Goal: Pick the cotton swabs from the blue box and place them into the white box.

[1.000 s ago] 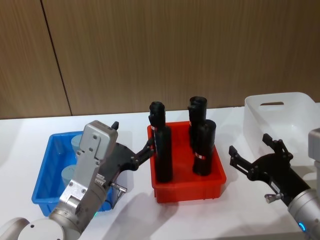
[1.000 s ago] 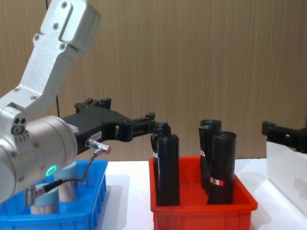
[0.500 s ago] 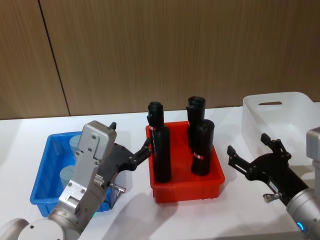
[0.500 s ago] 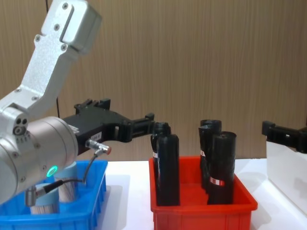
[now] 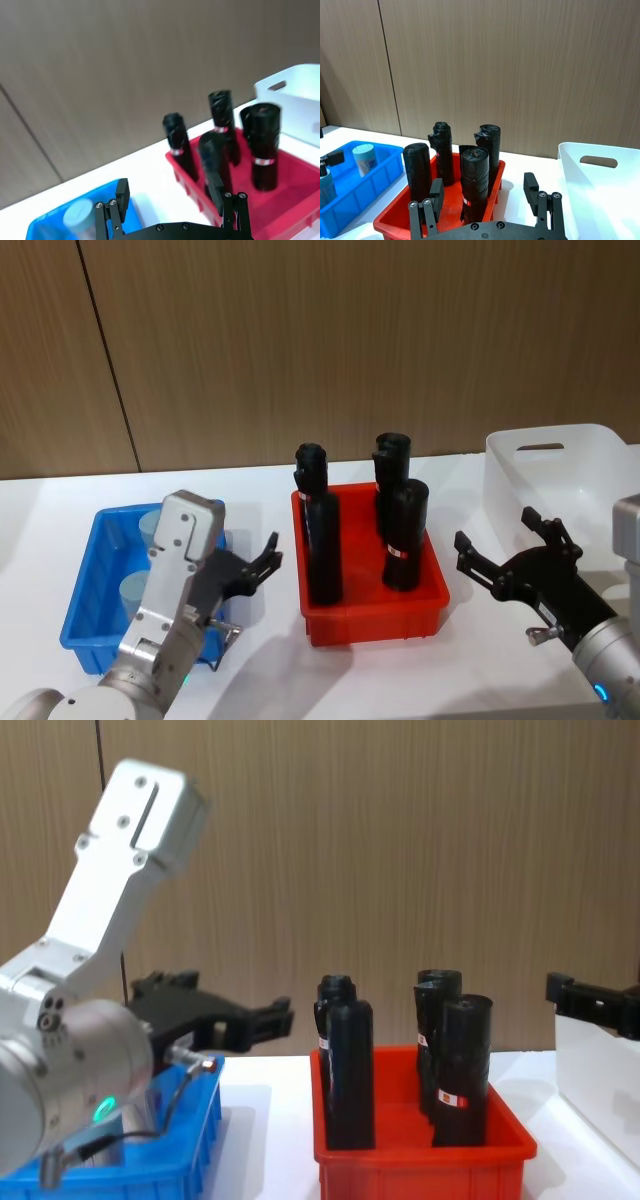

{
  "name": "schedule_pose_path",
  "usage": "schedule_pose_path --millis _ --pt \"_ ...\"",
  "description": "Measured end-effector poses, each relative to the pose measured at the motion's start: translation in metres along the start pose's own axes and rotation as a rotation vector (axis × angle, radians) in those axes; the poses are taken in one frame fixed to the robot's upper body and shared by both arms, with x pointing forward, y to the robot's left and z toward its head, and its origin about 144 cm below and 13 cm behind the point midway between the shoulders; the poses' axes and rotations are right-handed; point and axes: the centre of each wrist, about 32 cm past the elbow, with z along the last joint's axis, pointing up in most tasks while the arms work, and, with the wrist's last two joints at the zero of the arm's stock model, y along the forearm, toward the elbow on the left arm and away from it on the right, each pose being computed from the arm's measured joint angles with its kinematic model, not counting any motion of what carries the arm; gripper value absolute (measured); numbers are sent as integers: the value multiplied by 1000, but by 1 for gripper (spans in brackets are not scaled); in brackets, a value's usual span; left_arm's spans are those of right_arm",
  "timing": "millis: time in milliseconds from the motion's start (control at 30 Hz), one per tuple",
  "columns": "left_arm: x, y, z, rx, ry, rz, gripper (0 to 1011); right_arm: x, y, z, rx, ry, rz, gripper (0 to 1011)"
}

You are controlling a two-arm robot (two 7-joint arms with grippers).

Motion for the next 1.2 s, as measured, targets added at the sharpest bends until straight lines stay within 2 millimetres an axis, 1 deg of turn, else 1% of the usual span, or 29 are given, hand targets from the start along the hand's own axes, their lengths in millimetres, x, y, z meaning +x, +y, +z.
schedule_pose_path --millis 367,633,833,1200 --pt "13 3 -16 101 62 80 1004 0 0 0 0 0 0 1001" --pt "32 4 -28 168 104 138 1004 0 0 0 0 0 0 1002" --pt "45 2 -32 202 122 170 1004 0 0 0 0 0 0 1001" --pt "62 -2 -38 229 146 200 1004 0 0 0 0 0 0 1001"
